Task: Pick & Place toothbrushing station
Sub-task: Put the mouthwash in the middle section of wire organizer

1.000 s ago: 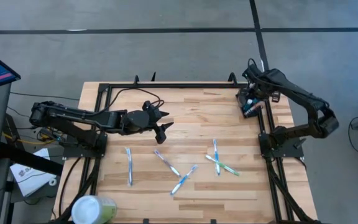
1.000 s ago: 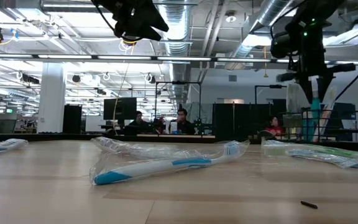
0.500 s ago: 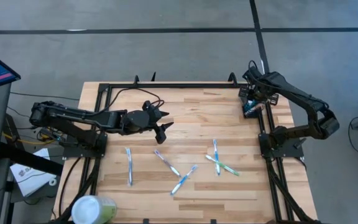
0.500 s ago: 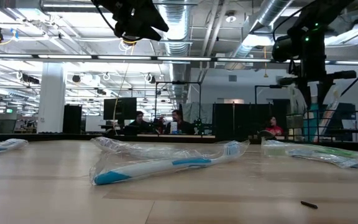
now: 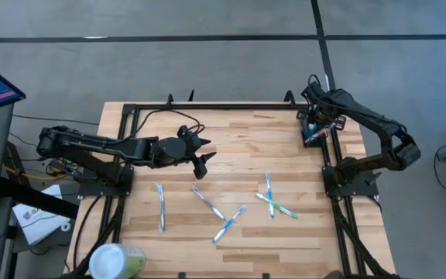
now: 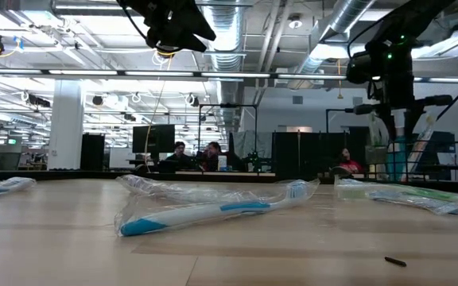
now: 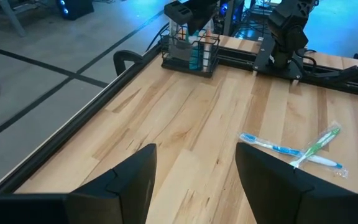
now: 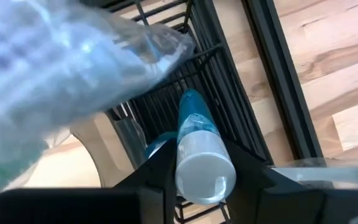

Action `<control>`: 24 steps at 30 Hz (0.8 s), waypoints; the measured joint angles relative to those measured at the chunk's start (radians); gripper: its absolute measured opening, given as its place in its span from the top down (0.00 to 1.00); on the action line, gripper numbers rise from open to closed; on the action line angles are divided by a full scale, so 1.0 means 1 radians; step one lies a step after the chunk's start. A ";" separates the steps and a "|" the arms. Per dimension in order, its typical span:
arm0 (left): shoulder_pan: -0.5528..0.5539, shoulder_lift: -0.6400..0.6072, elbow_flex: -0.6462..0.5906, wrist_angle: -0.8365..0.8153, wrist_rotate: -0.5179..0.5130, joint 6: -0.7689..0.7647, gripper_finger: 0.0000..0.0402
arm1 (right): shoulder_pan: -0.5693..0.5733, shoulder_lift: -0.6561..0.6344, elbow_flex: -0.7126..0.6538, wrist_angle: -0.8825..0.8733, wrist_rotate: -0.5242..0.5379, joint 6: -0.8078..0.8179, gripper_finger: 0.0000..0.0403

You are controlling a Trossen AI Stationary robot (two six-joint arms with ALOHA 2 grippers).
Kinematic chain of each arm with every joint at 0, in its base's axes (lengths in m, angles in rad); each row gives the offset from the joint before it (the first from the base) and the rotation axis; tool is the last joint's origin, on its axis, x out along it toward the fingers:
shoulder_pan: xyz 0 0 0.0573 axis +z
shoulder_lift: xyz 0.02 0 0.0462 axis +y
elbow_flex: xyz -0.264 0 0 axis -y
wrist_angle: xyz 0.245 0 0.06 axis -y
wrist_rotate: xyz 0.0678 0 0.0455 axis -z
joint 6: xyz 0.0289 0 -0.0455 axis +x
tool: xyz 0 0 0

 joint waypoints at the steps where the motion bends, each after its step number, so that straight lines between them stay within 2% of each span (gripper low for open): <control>1: 0.000 0.000 0.000 0.000 0.000 0.000 0.47 | -0.001 -0.002 -0.001 0.003 0.000 0.000 0.78; 9: 0.000 0.000 0.000 0.000 0.000 0.000 0.47 | 0.018 -0.045 -0.007 0.008 -0.009 0.053 0.78; 24: 0.005 0.000 0.000 0.000 0.010 0.000 0.47 | 0.017 -0.049 -0.006 0.035 -0.019 0.168 0.78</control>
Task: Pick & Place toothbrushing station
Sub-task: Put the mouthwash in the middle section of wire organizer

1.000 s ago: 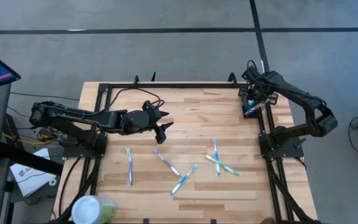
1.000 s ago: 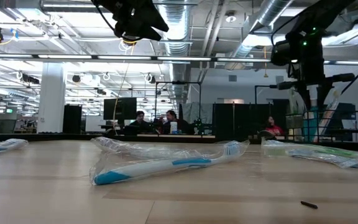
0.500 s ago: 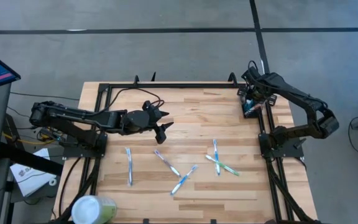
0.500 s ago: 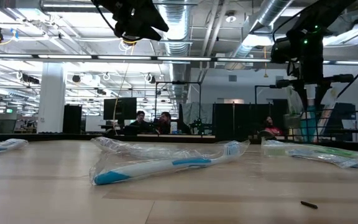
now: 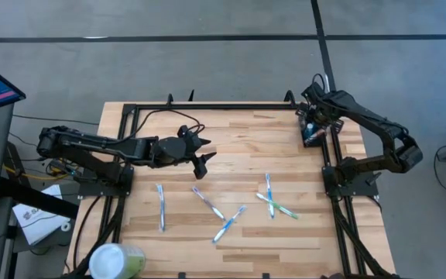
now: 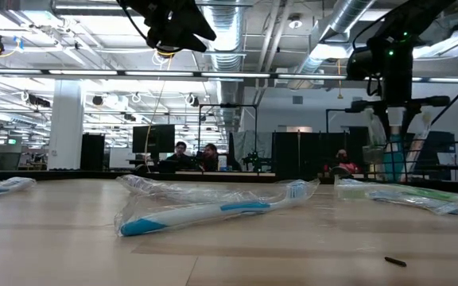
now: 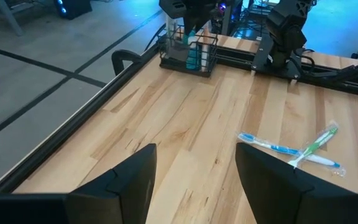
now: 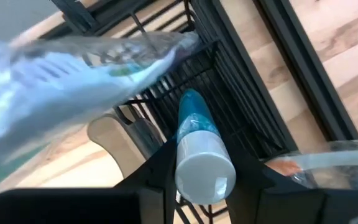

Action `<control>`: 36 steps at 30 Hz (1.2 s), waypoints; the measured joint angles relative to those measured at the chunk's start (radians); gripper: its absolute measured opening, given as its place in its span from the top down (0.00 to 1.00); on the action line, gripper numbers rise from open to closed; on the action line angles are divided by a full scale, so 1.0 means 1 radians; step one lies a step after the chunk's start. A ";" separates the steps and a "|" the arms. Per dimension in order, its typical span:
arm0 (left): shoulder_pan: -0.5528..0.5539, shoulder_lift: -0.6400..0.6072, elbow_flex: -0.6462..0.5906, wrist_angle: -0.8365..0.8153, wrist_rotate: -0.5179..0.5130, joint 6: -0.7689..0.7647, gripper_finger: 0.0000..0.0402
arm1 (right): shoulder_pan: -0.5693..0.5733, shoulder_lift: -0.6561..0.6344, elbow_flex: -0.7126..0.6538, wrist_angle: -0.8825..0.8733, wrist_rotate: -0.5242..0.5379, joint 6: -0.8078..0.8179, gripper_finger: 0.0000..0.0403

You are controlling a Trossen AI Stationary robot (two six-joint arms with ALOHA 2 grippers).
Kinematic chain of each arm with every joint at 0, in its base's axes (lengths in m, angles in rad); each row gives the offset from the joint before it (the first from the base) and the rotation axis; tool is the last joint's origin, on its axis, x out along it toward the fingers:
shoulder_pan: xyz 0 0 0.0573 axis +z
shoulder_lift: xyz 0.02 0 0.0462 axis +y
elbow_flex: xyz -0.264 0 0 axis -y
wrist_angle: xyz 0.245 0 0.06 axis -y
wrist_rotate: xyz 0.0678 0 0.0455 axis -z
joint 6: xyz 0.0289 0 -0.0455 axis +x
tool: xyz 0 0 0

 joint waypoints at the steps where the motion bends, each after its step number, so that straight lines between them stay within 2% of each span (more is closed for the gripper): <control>1: 0.000 0.000 0.000 0.000 0.000 0.000 0.47 | -0.001 0.000 0.000 0.005 0.000 0.001 0.78; 25: 0.000 0.000 0.000 -0.001 0.009 0.027 0.47 | -0.040 0.095 -0.008 0.027 -0.012 -0.009 0.78; 36: 0.010 0.000 0.000 -0.003 0.013 0.035 0.47 | -0.052 0.174 -0.004 0.039 -0.062 -0.038 0.75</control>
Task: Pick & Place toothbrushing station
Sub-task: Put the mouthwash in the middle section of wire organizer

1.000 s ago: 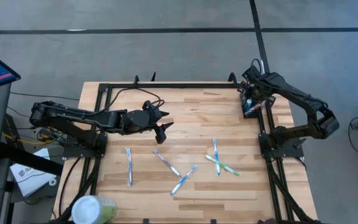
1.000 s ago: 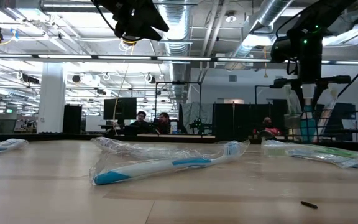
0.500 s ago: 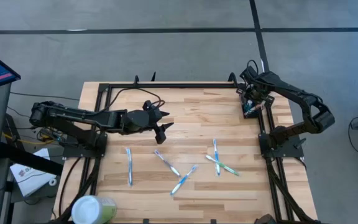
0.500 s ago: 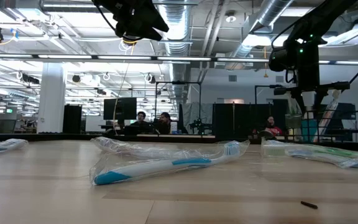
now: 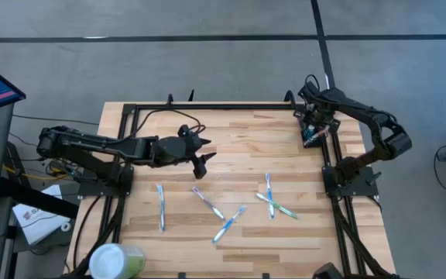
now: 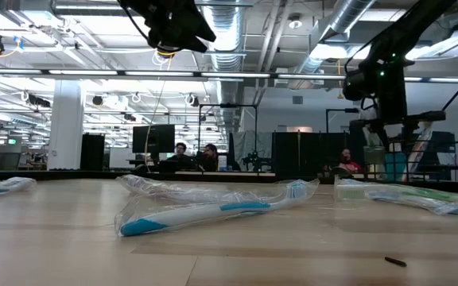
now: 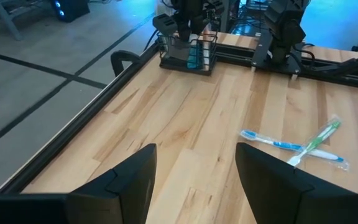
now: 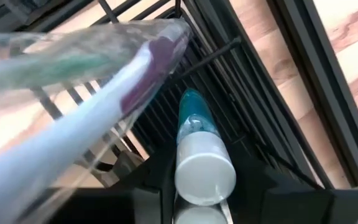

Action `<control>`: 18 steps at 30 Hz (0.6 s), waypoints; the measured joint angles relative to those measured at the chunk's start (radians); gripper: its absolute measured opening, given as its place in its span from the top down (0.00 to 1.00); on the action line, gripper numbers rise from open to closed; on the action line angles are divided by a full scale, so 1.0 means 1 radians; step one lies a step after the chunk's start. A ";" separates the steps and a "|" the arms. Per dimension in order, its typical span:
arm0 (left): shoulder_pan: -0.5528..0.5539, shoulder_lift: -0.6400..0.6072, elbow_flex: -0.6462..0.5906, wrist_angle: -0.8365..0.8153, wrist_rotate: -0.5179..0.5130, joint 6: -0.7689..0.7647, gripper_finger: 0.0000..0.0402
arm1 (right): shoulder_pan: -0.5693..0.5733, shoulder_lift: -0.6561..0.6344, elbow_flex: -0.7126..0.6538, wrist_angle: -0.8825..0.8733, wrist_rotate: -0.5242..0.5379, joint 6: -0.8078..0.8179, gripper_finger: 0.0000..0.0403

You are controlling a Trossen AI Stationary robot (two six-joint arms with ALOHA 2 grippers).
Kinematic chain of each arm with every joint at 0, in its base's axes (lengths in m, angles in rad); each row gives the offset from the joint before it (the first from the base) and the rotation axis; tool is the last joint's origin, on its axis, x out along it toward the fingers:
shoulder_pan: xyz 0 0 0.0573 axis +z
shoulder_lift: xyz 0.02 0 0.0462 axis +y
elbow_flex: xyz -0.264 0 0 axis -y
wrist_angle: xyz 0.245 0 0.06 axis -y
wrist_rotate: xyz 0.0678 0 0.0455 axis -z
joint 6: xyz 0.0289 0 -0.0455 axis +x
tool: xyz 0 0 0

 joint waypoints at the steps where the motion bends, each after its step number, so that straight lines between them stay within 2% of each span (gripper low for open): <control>1: 0.000 0.000 0.000 0.000 0.005 0.000 0.47 | 0.003 0.000 -0.001 0.001 0.008 0.000 0.74; 11: 0.003 0.000 0.000 -0.001 0.007 0.000 0.47 | -0.005 -0.023 -0.006 0.003 -0.005 0.008 0.77; 18: 0.005 0.000 0.000 0.000 0.007 0.000 0.47 | 0.004 -0.024 -0.006 0.011 0.000 0.003 0.67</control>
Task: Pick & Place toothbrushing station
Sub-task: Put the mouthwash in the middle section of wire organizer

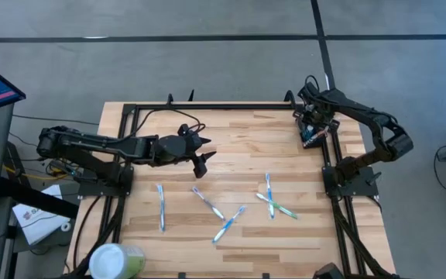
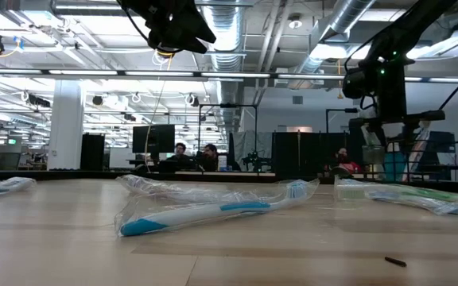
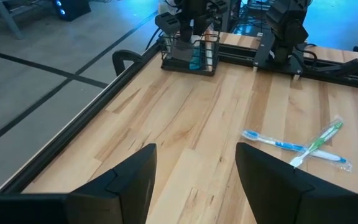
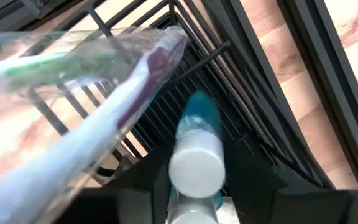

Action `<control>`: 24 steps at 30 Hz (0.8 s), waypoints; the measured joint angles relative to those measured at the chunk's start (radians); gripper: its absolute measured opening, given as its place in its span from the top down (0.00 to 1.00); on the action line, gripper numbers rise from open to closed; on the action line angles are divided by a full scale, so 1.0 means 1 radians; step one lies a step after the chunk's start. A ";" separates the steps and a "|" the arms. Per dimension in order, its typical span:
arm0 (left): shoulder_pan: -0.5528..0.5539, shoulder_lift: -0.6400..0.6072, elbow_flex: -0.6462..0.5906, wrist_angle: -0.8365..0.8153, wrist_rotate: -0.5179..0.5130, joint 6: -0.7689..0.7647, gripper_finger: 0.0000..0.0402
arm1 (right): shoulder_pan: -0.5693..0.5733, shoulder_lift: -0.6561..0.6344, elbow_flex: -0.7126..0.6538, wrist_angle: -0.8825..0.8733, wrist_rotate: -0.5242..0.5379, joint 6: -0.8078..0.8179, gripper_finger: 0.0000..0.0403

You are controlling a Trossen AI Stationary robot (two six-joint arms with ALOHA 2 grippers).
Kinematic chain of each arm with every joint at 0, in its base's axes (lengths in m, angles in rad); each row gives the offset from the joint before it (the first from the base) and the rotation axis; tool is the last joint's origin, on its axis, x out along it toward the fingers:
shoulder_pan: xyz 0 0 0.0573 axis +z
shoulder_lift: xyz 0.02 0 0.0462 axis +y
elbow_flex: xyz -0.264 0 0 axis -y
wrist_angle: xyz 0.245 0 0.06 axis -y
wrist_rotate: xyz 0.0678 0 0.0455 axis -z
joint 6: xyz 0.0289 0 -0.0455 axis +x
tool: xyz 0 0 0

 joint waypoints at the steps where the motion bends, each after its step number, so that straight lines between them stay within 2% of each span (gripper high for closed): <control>1: 0.000 0.000 0.000 0.000 0.000 0.000 0.47 | 0.000 0.000 0.000 0.000 0.001 0.000 0.65; 12: 0.000 0.000 0.000 0.000 0.000 0.000 0.47 | 0.000 -0.002 0.002 -0.001 -0.008 -0.004 0.53; 24: 0.000 0.000 0.000 0.000 0.000 0.000 0.47 | 0.002 -0.052 -0.001 0.006 -0.047 -0.019 0.53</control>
